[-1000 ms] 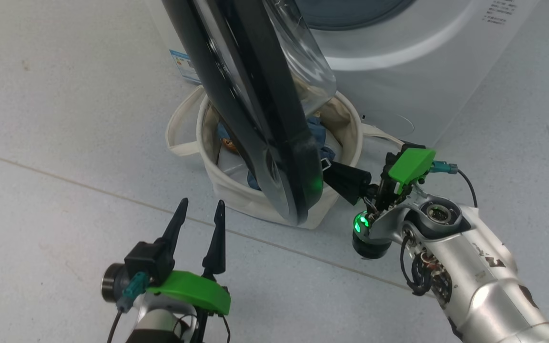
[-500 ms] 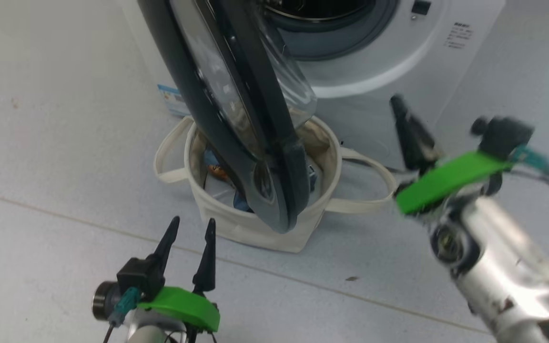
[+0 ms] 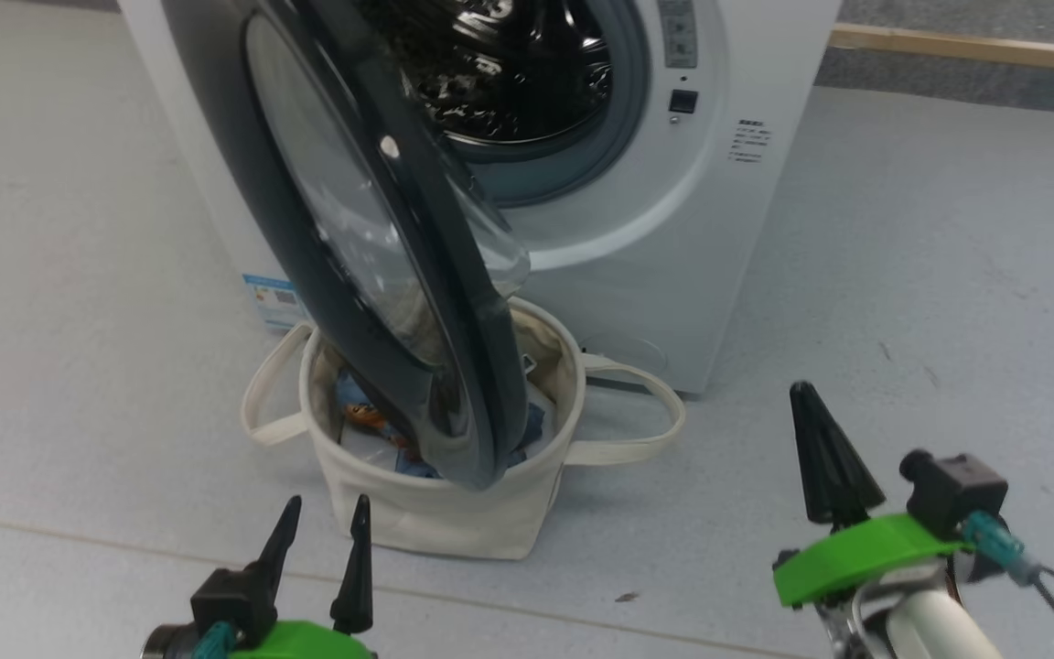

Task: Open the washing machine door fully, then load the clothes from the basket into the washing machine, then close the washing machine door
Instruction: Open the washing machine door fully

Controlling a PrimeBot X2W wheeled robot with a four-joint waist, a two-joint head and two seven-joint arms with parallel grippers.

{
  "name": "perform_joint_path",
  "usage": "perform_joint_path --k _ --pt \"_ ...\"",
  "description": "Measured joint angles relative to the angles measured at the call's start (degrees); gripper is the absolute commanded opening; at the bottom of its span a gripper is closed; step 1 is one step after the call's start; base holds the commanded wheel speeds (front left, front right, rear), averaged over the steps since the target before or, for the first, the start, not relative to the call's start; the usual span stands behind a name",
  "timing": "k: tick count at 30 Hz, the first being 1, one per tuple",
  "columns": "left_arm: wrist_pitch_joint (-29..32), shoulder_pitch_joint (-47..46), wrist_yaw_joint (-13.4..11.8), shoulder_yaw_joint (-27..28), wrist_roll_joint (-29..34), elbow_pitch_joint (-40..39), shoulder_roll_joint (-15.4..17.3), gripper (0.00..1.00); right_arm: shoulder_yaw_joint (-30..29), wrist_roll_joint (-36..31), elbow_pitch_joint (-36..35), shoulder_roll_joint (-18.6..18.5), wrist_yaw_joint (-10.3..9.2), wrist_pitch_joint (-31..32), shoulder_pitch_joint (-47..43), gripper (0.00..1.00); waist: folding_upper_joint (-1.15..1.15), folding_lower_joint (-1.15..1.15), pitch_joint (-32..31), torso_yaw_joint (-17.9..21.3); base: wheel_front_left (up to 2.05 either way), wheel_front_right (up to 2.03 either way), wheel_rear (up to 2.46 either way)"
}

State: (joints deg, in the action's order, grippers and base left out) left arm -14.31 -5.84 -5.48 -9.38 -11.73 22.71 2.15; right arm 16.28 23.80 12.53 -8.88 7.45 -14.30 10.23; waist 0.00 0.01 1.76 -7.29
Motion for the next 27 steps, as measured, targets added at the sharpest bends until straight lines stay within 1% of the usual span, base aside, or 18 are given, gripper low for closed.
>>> perform_joint_path --k 1,5,6,7,8,13,16,27 --pt "0.0 0.65 0.1 0.77 0.1 0.04 0.01 1.0 -1.19 -2.3 -0.34 0.66 0.0 0.0 -2.43 0.0 0.0 0.0 -0.66 0.95 0.0 0.0 0.0" --pt "0.0 1.16 0.53 1.01 0.57 0.03 0.01 1.0 -3.22 -7.02 -0.9 1.56 0.0 0.0 -5.2 0.0 0.0 0.0 -1.35 2.42 0.0 0.0 0.0" --pt "0.0 1.16 0.55 1.08 0.57 -0.02 0.01 1.0 -3.89 -7.98 -0.98 1.92 0.0 0.0 -5.59 0.07 0.0 -0.01 -1.4 2.72 0.0 0.0 0.0" --pt "0.0 1.16 0.79 1.16 0.57 -0.05 0.01 1.0 -4.61 -9.21 -0.97 2.37 0.0 0.0 -5.93 0.62 0.0 -0.01 -1.39 2.99 0.0 0.0 0.0" --pt "0.0 1.16 0.94 1.24 0.57 -0.14 0.01 1.0 -5.19 -10.54 -0.97 2.81 0.0 0.0 -6.2 1.0 0.0 -0.01 -1.29 3.21 0.0 0.0 0.0" --pt "0.0 1.14 0.98 1.26 1.05 -0.42 0.01 1.0 -8.71 -14.81 -0.66 4.61 0.01 0.0 -7.04 1.0 0.0 -0.02 -0.62 3.81 0.0 0.0 0.0" --pt "0.0 1.13 1.01 1.29 1.07 -0.47 0.01 1.0 -9.96 -15.41 -1.02 5.14 0.01 0.0 -7.04 1.0 0.0 -0.02 -0.52 4.0 0.0 0.0 0.0" --pt "0.0 1.13 1.03 1.26 1.15 -0.82 0.01 1.0 -10.17 -15.85 -1.51 5.79 0.01 0.0 -7.04 1.0 0.0 -0.02 -0.78 3.99 0.0 0.0 0.0"
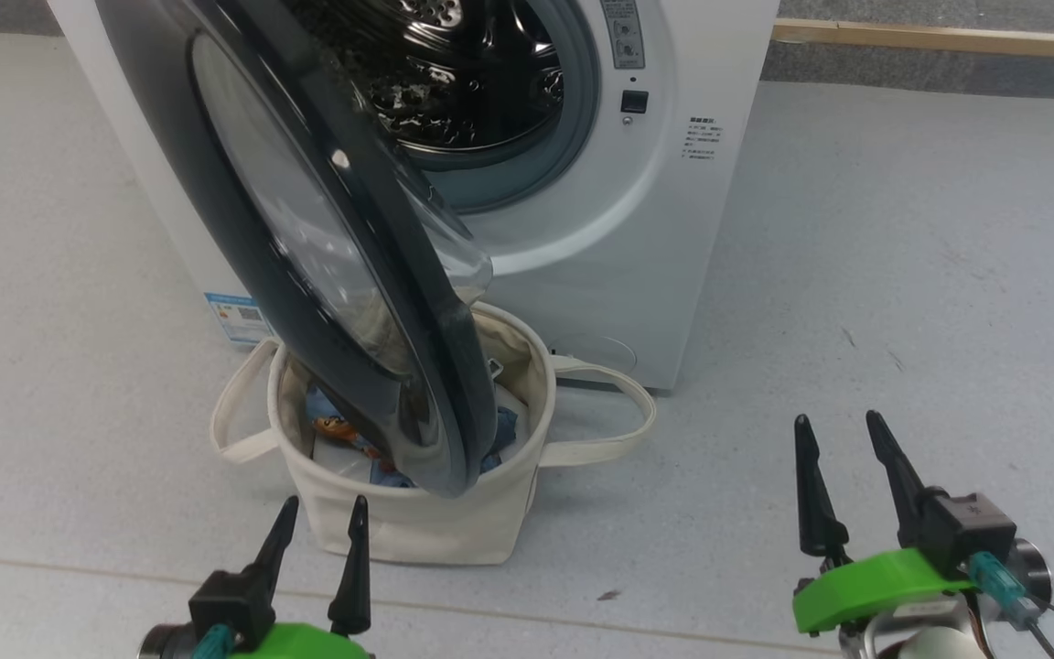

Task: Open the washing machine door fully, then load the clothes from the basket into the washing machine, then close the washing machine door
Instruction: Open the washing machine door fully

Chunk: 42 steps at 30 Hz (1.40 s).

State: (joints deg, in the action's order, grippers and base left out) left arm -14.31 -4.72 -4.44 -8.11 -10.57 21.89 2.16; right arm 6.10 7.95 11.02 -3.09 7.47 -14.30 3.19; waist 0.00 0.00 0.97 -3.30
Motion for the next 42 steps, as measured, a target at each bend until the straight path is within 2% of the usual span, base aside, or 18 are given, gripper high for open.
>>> perform_joint_path --k 16,20,23,27,29,37,38,39,40,42 --pt "0.0 -0.02 0.0 -0.05 0.0 -0.65 0.0 1.0 0.38 0.75 0.22 0.11 0.0 0.0 0.08 1.0 0.0 0.0 0.18 -0.18 0.0 0.0 0.0" --pt "0.0 -0.16 0.32 -0.16 -0.01 -4.42 0.01 1.0 0.34 0.75 0.22 0.11 0.0 0.0 0.12 1.0 0.0 0.0 0.4 -0.07 0.0 0.0 0.0" --pt "0.0 -0.97 0.42 -1.08 0.04 -11.49 0.09 1.0 0.16 0.74 0.27 0.12 0.0 0.0 0.16 1.0 0.0 0.0 0.8 -0.11 0.0 0.0 0.0" --pt "-0.26 -5.25 -0.15 -5.14 0.4 -22.35 0.16 1.0 0.13 0.73 0.56 0.13 0.0 0.0 0.41 1.0 0.0 0.0 1.25 0.03 0.0 0.0 0.0" --pt "-0.43 -6.85 -0.34 -8.2 0.41 -24.52 0.15 1.0 0.14 0.73 0.59 0.13 0.0 0.0 0.75 1.0 0.0 0.0 1.52 0.27 0.0 0.0 0.0" --pt "-0.43 -9.81 -2.19 -19.49 -0.53 -19.35 0.34 1.0 1.03 1.81 0.64 0.13 0.0 0.0 2.74 1.0 0.0 0.0 2.77 2.4 0.0 0.0 0.0" --pt "-0.43 -10.8 -2.55 -20.49 -1.08 -18.51 0.34 0.85 1.1 1.94 0.69 0.13 0.0 0.0 2.75 1.0 0.0 0.0 2.97 2.72 0.0 0.0 0.0" --pt "-0.42 -11.87 -2.7 -21.37 -1.69 -17.41 0.33 0.1 1.14 2.15 0.81 0.13 0.0 0.0 2.79 1.0 0.0 0.0 3.18 3.03 0.0 0.0 0.0" --pt "-0.42 -12.85 -3.09 -22.08 -2.49 -16.34 0.33 0.0 1.21 2.3 0.91 0.13 0.0 0.0 2.86 1.0 0.0 0.0 3.41 3.32 0.0 0.0 0.0" --pt "-0.43 -14.51 -3.91 -22.9 -3.86 -13.99 0.27 0.0 1.42 2.41 1.13 0.13 0.0 0.0 3.08 1.0 0.0 0.0 3.84 3.77 0.0 0.0 0.0"
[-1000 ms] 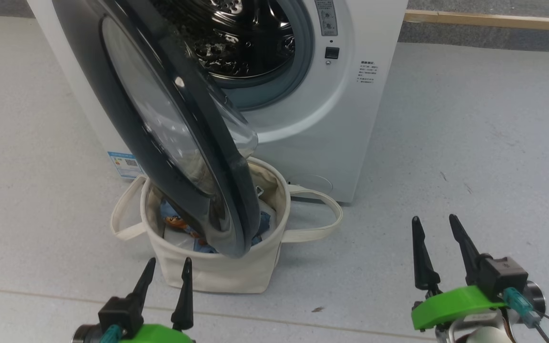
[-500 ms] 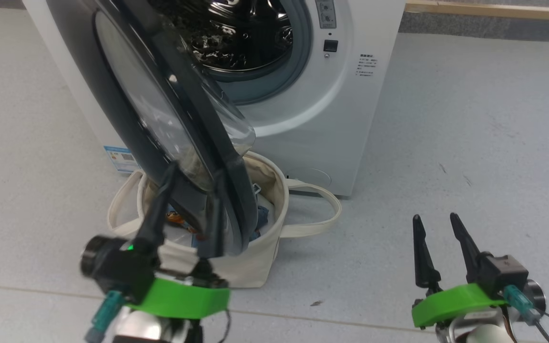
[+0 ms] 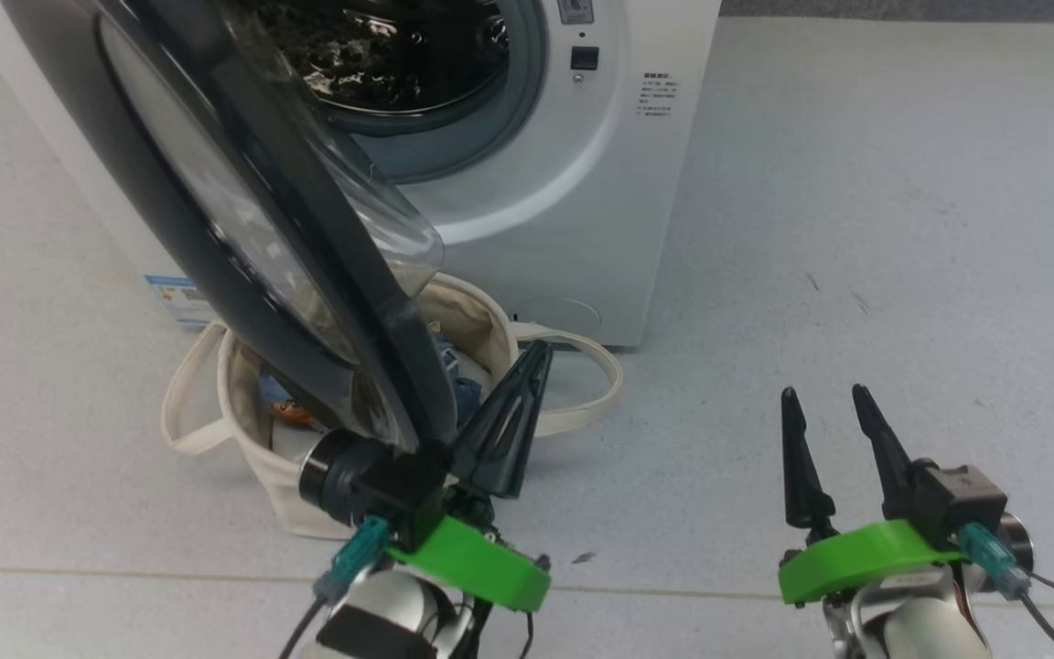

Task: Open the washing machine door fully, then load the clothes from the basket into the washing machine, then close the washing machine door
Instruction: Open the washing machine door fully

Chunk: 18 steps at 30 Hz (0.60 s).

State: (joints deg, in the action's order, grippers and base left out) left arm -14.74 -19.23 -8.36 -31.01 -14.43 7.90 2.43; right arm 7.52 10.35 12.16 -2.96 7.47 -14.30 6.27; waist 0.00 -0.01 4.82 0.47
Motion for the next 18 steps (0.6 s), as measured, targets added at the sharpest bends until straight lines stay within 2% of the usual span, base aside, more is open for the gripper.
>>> perform_joint_path --k 10,18 --pt "0.01 -5.05 -4.31 0.55 -5.16 14.7 -0.03 0.0 0.64 0.73 0.33 0.0 0.0 0.0 0.8 1.0 0.0 0.0 1.07 0.42 0.0 0.0 0.0" --pt "0.01 -5.55 -4.74 1.38 -6.56 18.76 -1.26 0.0 1.64 1.25 0.56 0.0 0.0 0.0 0.76 1.0 0.0 0.01 0.47 -1.22 0.0 0.0 0.0"
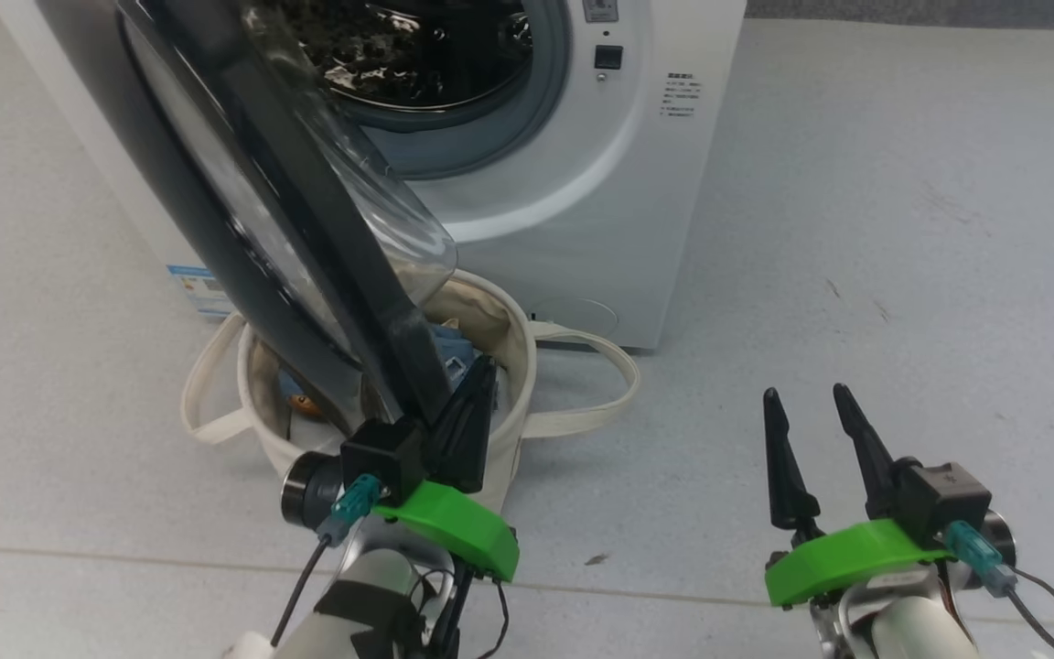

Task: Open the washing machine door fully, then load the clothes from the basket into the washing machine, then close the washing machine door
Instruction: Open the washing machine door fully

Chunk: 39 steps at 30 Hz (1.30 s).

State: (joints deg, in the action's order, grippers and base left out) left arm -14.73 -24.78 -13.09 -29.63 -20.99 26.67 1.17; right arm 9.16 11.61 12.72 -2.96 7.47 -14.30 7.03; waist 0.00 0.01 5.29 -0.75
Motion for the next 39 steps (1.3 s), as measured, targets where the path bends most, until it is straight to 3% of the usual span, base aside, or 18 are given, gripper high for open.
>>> perform_joint_path --k 6,13,23,39 --pt "0.0 1.65 0.08 1.29 -0.03 -0.09 -0.65 0.0 0.26 0.0 0.75 0.0 0.0 0.0 -0.33 1.0 0.0 0.0 -1.01 -2.72 0.0 0.0 0.0" --pt "0.0 8.33 -0.03 7.94 1.87 -2.43 0.67 0.0 0.38 0.08 1.57 0.0 0.0 0.0 -0.6 1.0 0.0 0.0 -2.38 -9.9 0.0 0.0 0.0" --pt "0.02 11.0 -0.09 15.64 4.26 -6.83 1.29 0.0 0.37 0.1 2.88 0.0 0.0 0.0 -1.7 1.0 0.0 0.0 -2.71 -18.3 0.0 0.0 0.0" --pt "0.01 8.62 0.55 30.1 2.46 -5.89 6.81 0.0 -0.56 -2.53 2.93 0.01 0.0 0.0 -1.16 1.0 0.0 -0.01 2.59 -19.18 0.0 0.0 0.0"
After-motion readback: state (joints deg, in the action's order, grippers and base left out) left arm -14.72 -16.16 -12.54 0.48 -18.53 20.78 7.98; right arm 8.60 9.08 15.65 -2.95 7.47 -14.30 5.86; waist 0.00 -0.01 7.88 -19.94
